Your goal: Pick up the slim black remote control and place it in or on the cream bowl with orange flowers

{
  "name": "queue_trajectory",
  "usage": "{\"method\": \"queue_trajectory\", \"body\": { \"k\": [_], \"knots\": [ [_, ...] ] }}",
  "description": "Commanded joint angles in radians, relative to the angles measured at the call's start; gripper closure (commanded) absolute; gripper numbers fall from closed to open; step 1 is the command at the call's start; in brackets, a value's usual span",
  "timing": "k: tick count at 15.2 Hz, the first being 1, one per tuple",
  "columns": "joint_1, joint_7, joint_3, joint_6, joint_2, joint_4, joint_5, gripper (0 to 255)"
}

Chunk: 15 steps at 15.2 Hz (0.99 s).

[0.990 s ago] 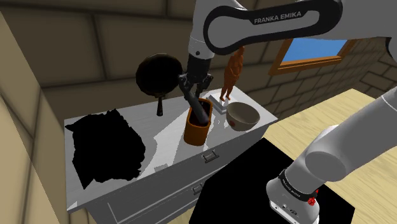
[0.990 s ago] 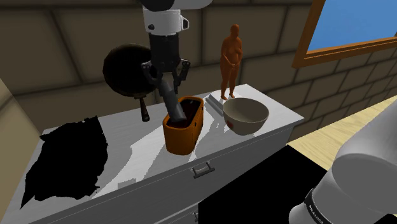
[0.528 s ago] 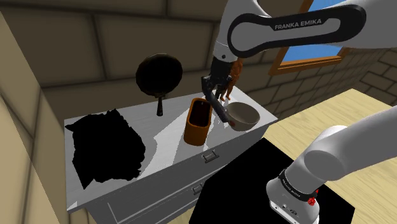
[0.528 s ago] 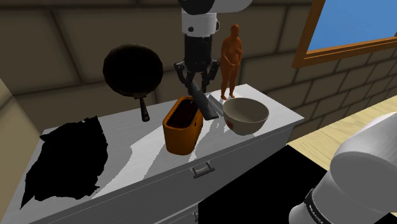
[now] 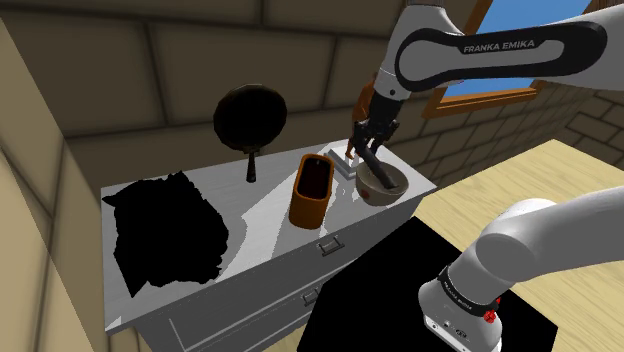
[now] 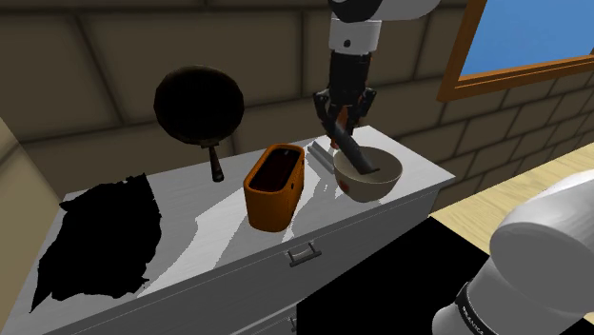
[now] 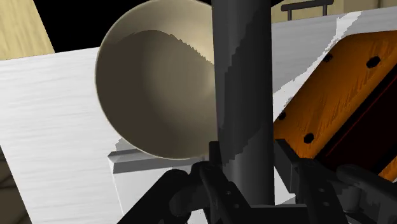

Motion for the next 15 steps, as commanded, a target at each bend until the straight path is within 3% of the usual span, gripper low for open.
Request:
{"method": "queue_trajectory", "body": {
  "k": [1, 3, 15],
  "knots": [
    [-0.019, -0.053, -0.042, -0.010, -0.041, -0.035, -0.018, 255],
    [-0.041, -0.100, -0.082, -0.017, -0.070, -0.061, -0.039, 255],
    [-0.038, -0.106, -0.075, 0.148, -0.022, -0.177, -0.031, 255]
  ]
}}
